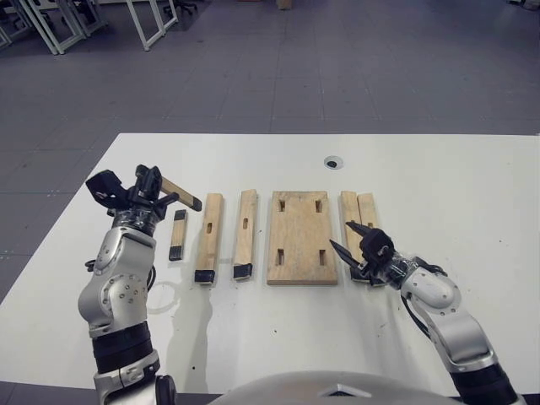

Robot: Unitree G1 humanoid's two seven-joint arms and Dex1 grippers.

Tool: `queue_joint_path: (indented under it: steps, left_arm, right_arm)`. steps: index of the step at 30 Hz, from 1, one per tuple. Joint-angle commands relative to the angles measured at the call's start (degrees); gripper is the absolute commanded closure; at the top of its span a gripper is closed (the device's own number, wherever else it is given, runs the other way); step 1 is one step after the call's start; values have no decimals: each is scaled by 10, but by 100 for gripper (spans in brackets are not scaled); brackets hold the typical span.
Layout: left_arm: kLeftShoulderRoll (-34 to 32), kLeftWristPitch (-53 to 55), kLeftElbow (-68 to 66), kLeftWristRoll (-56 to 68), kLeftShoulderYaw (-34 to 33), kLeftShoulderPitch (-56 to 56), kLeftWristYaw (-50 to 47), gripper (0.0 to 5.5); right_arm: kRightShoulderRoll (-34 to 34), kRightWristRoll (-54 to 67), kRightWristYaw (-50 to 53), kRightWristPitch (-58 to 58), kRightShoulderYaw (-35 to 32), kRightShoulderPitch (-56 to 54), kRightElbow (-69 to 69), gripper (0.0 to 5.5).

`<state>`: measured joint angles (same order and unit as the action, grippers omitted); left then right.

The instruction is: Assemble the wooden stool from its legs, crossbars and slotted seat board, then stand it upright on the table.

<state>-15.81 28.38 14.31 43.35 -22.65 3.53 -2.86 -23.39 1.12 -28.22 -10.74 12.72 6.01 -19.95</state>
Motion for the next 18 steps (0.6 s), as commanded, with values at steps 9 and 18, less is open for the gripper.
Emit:
queue_joint_path:
  steps: [9,18]
  left_arm:
    - [27,-4,-16,-55,23,-38,18,510]
    - [27,3,-30,-46,-15,-38,18,510]
  right_arm:
    - [4,-10,0,-13,3,-6,1,278]
    - [-2,-14,-2,-10,2,2,-2,278]
